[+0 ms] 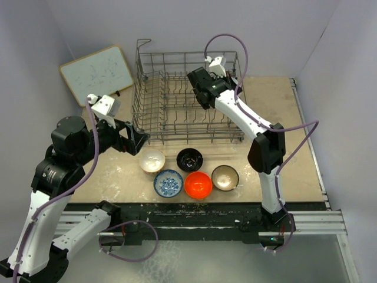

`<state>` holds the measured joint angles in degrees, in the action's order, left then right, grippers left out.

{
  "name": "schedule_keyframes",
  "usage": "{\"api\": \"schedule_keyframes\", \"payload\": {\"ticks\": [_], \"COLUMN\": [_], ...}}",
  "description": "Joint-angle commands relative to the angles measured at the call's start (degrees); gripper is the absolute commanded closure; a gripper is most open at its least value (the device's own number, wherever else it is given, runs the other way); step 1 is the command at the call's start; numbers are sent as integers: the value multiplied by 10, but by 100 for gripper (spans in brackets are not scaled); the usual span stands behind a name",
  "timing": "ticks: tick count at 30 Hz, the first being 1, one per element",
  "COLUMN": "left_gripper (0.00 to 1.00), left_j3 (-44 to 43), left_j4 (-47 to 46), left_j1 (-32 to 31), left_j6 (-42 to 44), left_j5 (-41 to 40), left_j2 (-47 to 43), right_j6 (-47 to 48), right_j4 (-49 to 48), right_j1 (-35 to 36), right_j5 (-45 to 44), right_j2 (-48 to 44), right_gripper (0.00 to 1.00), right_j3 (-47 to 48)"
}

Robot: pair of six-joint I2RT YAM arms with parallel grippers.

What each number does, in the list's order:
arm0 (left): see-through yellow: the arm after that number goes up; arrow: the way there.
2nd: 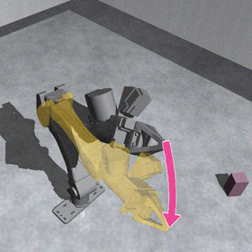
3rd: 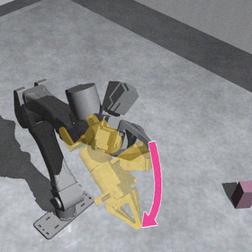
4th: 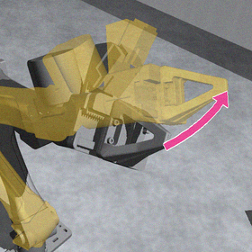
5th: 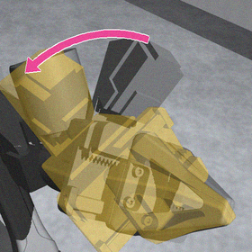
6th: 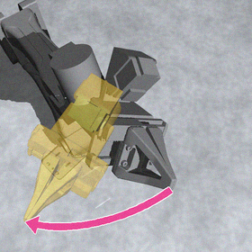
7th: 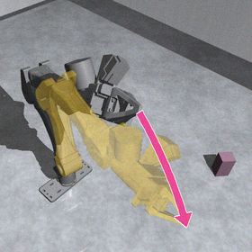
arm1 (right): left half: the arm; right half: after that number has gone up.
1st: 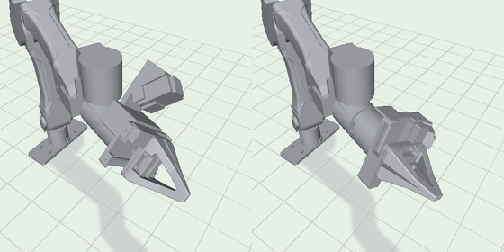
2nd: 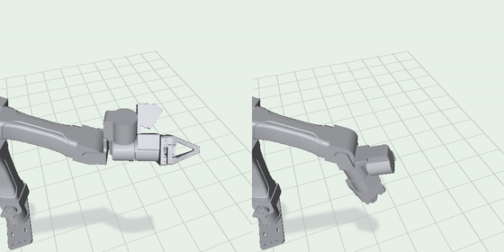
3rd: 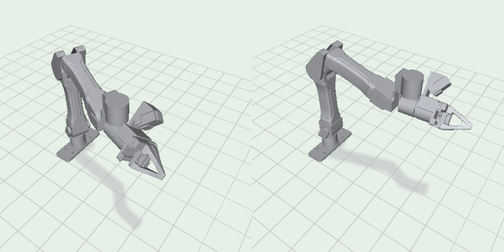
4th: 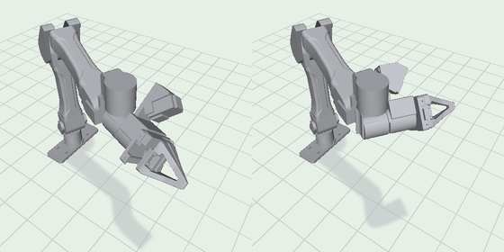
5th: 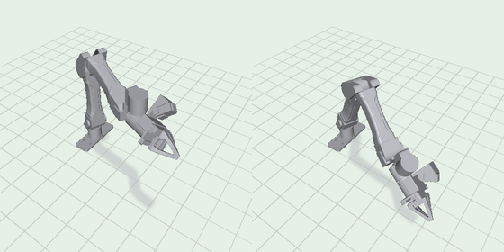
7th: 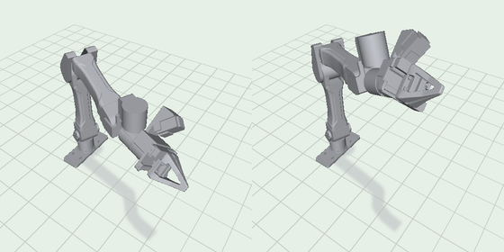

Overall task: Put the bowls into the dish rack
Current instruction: Place the bowl in the dish rack.

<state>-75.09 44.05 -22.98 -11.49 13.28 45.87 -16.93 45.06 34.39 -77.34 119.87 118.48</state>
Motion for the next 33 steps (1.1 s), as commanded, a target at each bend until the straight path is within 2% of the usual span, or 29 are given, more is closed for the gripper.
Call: {"api": "schedule_keyframes", "payload": {"ticks": [1,8,20,29,31,33], "left_gripper": [1,1,1,1,1,1], "left_j3": [1,-3,1,11,14,19], "left_j4": [-5,1,8,9,7,5], "left_j1": [3,3,3,3,3,3], "left_j6": [-9,-5,4,8,8,8], "left_j5": [-5,-7,-18,-24,-24,-24], "left_j2": [-12,-19,-24,-24,-23,-23], "right_j6": [75,151,160,86,39,-48], "right_j4": [-64,-102,-81,25,89,193], "right_j1": [-1,-1,-2,-24,-31,-32], "right_j5": [-113,-134,-160,-174,-190,-205], "right_j2": [-27,-11,57,66,74,92], "right_gripper": [100,100,100,100,100,100], "right_j3": [-8,-41,12,33,39,65]}}
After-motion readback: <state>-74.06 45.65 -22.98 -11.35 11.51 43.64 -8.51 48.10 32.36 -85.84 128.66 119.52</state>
